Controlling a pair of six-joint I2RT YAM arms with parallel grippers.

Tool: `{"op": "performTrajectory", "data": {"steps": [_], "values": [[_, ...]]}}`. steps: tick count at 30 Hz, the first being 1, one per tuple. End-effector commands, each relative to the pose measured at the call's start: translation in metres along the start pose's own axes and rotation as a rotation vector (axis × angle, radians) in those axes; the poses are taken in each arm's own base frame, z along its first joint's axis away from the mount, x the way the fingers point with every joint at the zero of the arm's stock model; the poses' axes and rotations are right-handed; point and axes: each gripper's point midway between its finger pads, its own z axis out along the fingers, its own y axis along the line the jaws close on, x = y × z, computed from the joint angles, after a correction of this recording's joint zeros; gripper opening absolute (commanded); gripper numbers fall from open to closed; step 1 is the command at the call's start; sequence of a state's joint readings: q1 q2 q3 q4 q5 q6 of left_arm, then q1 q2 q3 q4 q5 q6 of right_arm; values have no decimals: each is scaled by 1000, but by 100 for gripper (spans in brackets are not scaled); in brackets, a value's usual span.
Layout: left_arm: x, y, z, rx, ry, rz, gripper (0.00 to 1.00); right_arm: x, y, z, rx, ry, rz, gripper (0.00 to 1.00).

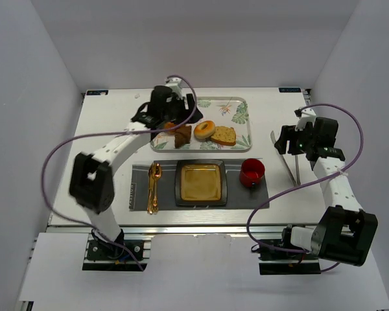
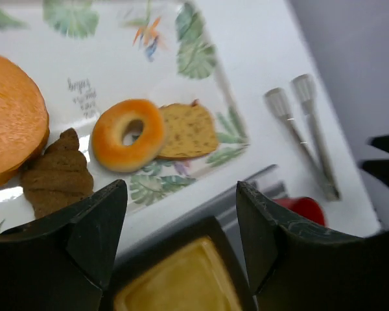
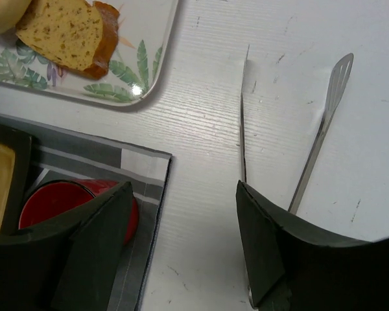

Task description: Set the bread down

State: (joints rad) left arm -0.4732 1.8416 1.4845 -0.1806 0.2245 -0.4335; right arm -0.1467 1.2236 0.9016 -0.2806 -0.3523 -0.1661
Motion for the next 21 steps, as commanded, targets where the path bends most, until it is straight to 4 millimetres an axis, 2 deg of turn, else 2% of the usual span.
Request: {"op": "performTrajectory", "data": {"steps": [1, 2, 3, 4, 5, 6, 7, 8, 9, 10, 11, 12, 13, 14, 15, 16, 18, 19, 21], "values": [[-49, -39, -83, 86, -192, 84, 78, -19, -3, -8, -11, -48, -19, 72], [-39, -35, -107, 67, -214, 83, 79, -17, -4, -8, -24, -51, -41, 74], [-34, -31, -118, 56, -225, 81, 80, -16, -4, -8, -33, -50, -58, 75], [-21, -22, -139, 22, -238, 70, 81, -14, -7, -9, -60, -54, -111, 78], [-29, -30, -156, 38, -273, 75, 81, -12, -1, -10, -103, -52, -164, 79], [-5, -13, -157, -8, -243, 58, 83, -10, -5, -13, -120, -54, -193, 79], [2, -8, -166, -26, -245, 50, 83, -5, -2, -14, -158, -47, -216, 79], [5, -10, -186, -29, -270, 43, 83, -5, -4, -14, -157, -46, -231, 77], [23, 3, -188, -65, -248, 29, 84, -3, -9, -12, -148, -37, -224, 73], [30, 7, -194, -81, -249, 21, 84, -2, -15, -10, -120, -23, -221, 54], [41, 12, -200, -101, -232, 2, 84, 2, -18, -9, -113, -3, -211, 43], [49, 17, -211, -119, -249, -5, 84, 2, -22, -6, -111, 9, -222, 26], [54, 20, -216, -131, -252, -12, 83, 4, -27, -5, -90, 25, -225, 7], [63, 24, -221, -145, -244, -38, 82, 9, -30, -3, -81, 44, -221, 7], [64, 21, -234, -132, -278, -46, 80, 11, -33, -3, -75, 60, -225, 13], [75, 32, -235, -171, -279, -62, 78, 19, -38, 0, -69, 101, -236, 43], [83, 33, -249, -166, -311, -97, 73, 34, -44, 3, -54, 173, -213, 75], [95, 41, -248, -186, -297, -119, 73, 41, -50, 4, -38, 206, -225, 89], [101, 42, -257, -185, -320, -139, 74, 51, -58, 4, 6, 232, -232, 89]]}}
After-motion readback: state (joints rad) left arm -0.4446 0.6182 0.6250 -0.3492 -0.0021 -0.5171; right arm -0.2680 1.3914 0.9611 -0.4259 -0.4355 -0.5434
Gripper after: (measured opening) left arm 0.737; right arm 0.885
